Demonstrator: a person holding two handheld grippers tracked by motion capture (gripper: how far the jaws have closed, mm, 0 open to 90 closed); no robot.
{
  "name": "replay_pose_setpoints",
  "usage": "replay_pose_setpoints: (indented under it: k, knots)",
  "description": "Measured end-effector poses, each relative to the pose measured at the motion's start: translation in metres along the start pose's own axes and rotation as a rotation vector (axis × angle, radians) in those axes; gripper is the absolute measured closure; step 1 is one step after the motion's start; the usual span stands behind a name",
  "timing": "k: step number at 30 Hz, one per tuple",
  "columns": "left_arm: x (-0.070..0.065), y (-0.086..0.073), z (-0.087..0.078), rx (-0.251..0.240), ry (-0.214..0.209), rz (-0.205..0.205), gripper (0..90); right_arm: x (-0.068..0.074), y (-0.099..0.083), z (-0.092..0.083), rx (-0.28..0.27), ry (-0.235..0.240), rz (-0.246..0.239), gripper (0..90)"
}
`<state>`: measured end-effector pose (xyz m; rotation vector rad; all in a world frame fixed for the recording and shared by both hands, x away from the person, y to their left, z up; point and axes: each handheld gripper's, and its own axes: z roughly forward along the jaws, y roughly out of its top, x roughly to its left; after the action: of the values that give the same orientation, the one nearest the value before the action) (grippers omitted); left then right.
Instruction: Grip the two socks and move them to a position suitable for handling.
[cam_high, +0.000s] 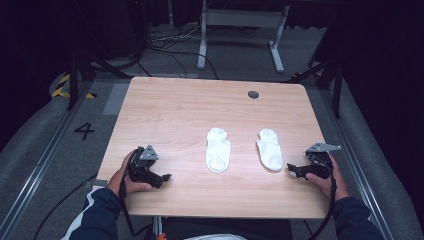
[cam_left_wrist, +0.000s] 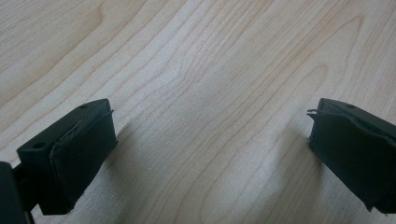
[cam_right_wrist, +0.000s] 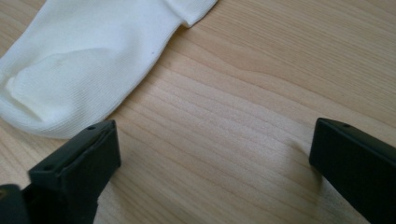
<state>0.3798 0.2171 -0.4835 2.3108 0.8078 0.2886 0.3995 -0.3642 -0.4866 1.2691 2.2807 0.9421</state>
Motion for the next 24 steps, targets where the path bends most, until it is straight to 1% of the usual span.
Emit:
replay_pose_setpoints:
  k: [1, 3, 4, 5, 7, 8, 9, 13, 16, 18, 19, 20, 21, 24]
  knots:
    - [0.0, 0.0, 0.0, 0.0, 0.0, 0.0, 0.7, -0.001, 0.0, -0.002, 0.001, -0.002, -0.009, 8.8]
    - [0.0, 0.0, 0.0, 0.001, 0.0, 0.001, 0.6, 0.0, 0.0, -0.007, -0.002, -0.008, -0.013, 20.8]
    - [0.0, 0.0, 0.0, 0.0, -0.002, 0.002, 0.6, 0.0, 0.001, -0.009, -0.004, -0.029, -0.026, 18.9]
    - [0.001, 0.0, 0.0, -0.001, -0.002, 0.004, 0.6, 0.001, 0.001, -0.011, -0.005, -0.043, -0.028, 15.8]
    - [0.0, 0.001, 0.001, 0.0, -0.005, 0.001, 0.6, 0.003, 0.003, -0.017, -0.024, -0.027, -0.036, 20.0]
    - [0.001, 0.001, 0.001, 0.0, -0.006, 0.005, 0.6, 0.003, 0.003, -0.017, -0.024, -0.027, -0.036, 20.0]
    - [0.001, 0.001, 0.001, 0.0, -0.005, 0.005, 0.6, 0.006, 0.005, -0.019, -0.037, -0.032, -0.048, 19.8]
    - [0.001, 0.001, 0.001, 0.001, -0.005, 0.005, 0.6, 0.021, 0.015, -0.029, -0.08, 0.006, -0.106, 23.3]
    - [0.001, 0.001, 0.001, 0.0, -0.005, 0.005, 0.6, 0.035, 0.023, -0.032, -0.096, 0.036, -0.15, 27.4]
    - [0.001, 0.001, 0.001, 0.0, -0.004, 0.003, 0.6, 0.042, 0.027, -0.032, -0.1, 0.052, -0.179, 30.2]
    - [0.001, 0.001, 0.001, 0.002, -0.003, 0.002, 0.6, 0.049, 0.031, -0.031, -0.105, 0.078, -0.197, 33.2]
    - [0.001, 0.001, 0.001, 0.002, -0.003, 0.002, 0.6, 0.049, 0.031, -0.031, -0.105, 0.078, -0.197, 33.2]
    - [0.001, 0.001, 0.001, 0.002, -0.002, 0.002, 0.6, 0.052, 0.033, -0.031, -0.105, 0.087, -0.208, 34.3]
    - [0.001, 0.001, 0.001, 0.001, 0.0, 0.003, 0.6, 0.066, 0.04, -0.026, -0.102, 0.115, -0.256, 41.1]
